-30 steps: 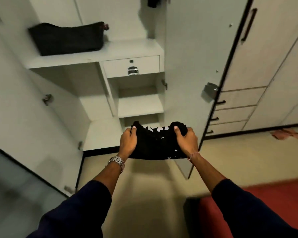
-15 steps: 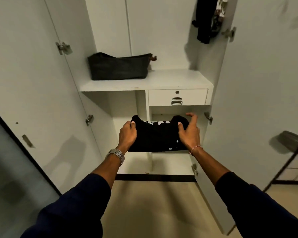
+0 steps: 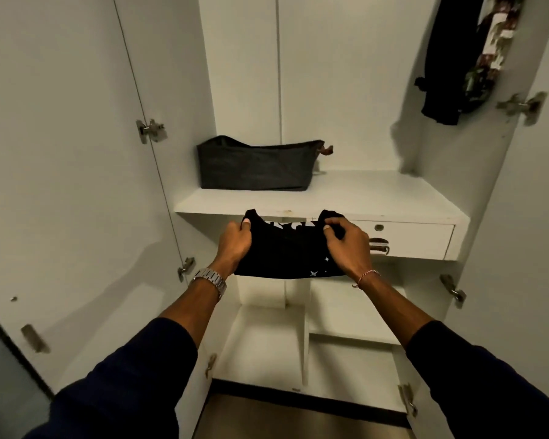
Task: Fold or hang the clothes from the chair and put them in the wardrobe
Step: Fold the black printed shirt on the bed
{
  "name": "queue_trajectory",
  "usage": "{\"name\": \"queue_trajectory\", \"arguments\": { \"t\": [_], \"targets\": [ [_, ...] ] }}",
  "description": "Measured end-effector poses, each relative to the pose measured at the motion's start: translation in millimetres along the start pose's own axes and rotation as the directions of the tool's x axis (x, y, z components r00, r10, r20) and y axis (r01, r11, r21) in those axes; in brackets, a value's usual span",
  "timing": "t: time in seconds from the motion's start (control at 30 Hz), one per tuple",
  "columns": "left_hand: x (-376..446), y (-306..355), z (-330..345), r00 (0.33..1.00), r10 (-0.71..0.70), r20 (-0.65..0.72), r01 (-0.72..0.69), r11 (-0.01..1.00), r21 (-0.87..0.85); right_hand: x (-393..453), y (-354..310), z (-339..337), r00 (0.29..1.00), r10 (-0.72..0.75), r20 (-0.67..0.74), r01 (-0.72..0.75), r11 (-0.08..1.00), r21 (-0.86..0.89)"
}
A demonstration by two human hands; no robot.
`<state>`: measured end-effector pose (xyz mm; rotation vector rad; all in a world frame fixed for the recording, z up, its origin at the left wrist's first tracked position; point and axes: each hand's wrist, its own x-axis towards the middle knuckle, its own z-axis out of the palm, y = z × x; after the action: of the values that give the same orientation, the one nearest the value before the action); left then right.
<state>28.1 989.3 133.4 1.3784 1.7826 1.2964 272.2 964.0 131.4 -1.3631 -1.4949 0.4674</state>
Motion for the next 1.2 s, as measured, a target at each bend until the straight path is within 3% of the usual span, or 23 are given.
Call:
{"name": "queue_trajectory", "arguments": {
  "t": [0.27,0.6,1.0,1.2],
  "targets": [
    [140.9,33.0,5.6,1.000,-0.020,0.005,0.021,0.987,-0.158,149.8,-16.6,35.6,0.997,-0.058,0.050,0.053,0.993,0.101],
    [316.7,84.1,-19.2,0.980,0.139,-0.143,-0.146,0.988,-0.042,314.1,-57.2,92.0,0.986,-0.096,0.136,0.074,0.984,0.162],
    [535.0,128.6,-48.5,0.960,0.242,-0.139,-0.241,0.970,0.025,500.1,-98.2,199.2,0.992,-0.032,0.124,-0.002,0.964,0.265],
    [614.9,124.1,-37.1,0.976,0.194,-0.098,-0.173,0.966,0.191,563.0,-82.4,242.9,0.950,0.018,0.311,-0.076,0.982,0.175]
  ]
}}
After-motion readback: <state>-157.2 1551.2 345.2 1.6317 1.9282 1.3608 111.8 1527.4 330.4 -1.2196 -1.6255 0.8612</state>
